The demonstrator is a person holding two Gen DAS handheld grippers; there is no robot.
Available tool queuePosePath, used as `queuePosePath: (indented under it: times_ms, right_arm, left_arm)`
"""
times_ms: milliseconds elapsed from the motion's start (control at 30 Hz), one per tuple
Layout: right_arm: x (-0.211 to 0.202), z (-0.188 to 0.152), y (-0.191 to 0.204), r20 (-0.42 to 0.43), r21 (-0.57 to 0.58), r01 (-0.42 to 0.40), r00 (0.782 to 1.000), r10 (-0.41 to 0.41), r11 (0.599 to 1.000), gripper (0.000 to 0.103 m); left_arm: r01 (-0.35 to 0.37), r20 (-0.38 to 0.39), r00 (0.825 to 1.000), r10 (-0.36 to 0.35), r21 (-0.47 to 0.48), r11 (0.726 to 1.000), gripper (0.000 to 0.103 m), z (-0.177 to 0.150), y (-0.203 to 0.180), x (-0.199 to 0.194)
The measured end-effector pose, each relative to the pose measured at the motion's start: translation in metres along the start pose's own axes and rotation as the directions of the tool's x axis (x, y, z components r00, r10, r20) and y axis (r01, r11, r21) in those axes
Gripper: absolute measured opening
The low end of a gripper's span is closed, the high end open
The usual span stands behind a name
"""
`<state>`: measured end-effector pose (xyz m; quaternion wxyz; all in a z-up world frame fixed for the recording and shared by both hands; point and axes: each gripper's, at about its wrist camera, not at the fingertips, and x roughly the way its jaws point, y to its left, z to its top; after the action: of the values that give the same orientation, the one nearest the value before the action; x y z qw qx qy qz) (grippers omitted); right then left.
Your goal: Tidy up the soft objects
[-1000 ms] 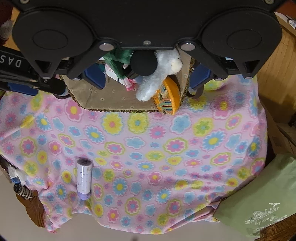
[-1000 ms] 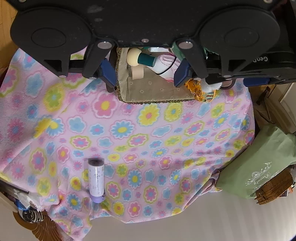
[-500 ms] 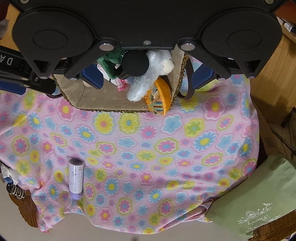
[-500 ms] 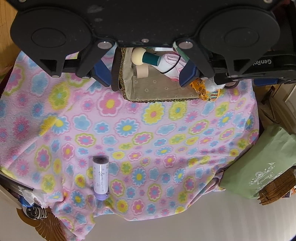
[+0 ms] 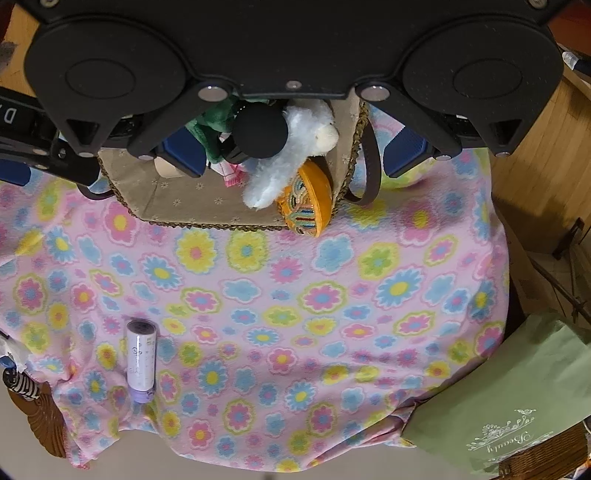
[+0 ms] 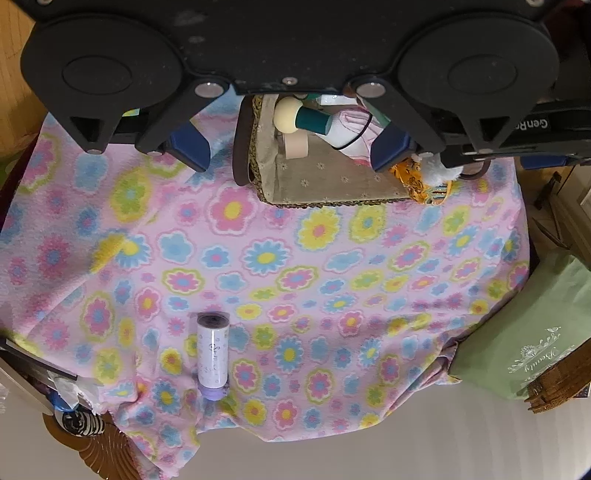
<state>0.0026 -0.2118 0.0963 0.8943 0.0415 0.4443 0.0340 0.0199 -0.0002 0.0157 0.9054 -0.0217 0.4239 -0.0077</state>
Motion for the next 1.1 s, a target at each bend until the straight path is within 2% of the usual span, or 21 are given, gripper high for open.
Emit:
queuePosePath:
  times_ms: [333,1100]
  right_arm:
    - [0.0025,-0.0019,-0.0022,-0.024,0.011,0.012,1.0,-0.012,1.0,0.095]
    - [0.0031,-0.0032,-0.0014,-0.03,0.01,0.013,0.999,-0.013,1.0,0.095]
  left_arm:
    - [-0.037,-0.012,0.999,0.037,0.003,0.999,0.099,-0.0023,-0.0021,0.0003]
    - [-0.021,-0.03,0.999,0.021,0.001,1.0,0.099,-0.0027,-0.002,0.002]
